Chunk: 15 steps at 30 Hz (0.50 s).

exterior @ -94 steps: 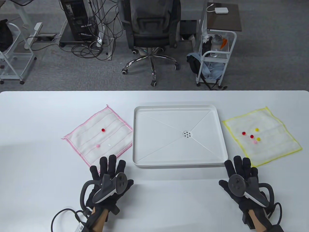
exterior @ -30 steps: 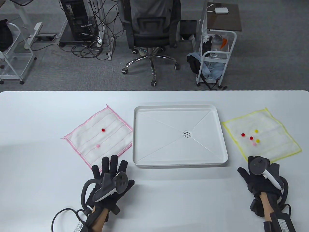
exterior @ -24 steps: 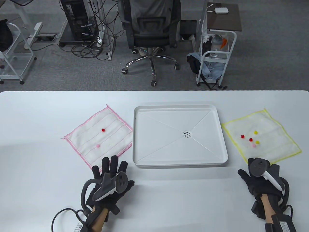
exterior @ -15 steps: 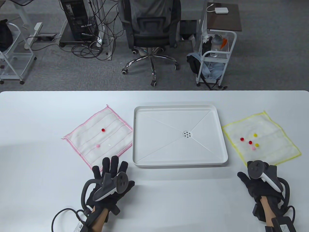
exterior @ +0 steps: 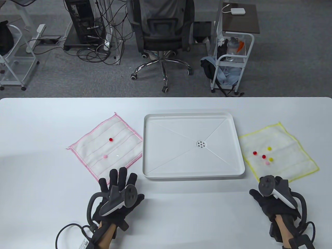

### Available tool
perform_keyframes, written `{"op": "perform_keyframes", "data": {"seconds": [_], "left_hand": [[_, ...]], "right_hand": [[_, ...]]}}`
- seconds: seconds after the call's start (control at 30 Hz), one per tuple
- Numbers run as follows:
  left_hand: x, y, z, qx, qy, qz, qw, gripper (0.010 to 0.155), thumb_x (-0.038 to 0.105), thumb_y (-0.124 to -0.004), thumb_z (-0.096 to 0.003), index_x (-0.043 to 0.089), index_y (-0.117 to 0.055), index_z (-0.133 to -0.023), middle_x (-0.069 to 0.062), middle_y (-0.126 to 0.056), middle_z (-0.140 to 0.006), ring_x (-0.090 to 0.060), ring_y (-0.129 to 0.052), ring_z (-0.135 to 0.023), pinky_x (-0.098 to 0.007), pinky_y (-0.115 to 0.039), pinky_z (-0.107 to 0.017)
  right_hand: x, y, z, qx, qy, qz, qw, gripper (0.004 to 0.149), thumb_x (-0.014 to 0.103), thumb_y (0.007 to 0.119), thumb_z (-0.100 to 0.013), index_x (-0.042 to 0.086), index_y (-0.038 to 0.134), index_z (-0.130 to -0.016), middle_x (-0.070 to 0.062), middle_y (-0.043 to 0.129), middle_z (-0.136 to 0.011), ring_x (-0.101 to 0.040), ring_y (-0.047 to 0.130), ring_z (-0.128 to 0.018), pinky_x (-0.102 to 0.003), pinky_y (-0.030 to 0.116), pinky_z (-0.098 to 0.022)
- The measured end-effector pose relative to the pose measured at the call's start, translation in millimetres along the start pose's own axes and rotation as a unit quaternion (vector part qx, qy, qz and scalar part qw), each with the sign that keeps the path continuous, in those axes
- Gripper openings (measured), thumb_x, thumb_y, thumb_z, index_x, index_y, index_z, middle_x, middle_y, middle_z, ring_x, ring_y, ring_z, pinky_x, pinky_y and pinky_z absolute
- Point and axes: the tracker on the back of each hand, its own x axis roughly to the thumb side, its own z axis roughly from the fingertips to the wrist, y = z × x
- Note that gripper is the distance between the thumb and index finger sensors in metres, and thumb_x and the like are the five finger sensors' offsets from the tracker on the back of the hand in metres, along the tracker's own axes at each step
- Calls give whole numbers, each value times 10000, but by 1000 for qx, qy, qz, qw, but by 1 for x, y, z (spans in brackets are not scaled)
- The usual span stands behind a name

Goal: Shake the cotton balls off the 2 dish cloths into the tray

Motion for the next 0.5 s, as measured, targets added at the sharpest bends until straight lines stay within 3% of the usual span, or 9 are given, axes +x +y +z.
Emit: {"op": "perform_keyframes", "data": {"seconds": [0.5], "left_hand": [[-1, 0, -1, -1, 4, 6, 1000, 796, 766, -318, -480, 393, 17, -1099, -52, 162, -1137, -384, 75, -1041, -676, -144, -742]], "right_hand": [[20, 0, 15, 2, -40, 18, 999, 760, 619, 469, -494, 206, 275, -1101, -50, 175, -1183, -311, 60, -1044, -561, 219, -766]]}}
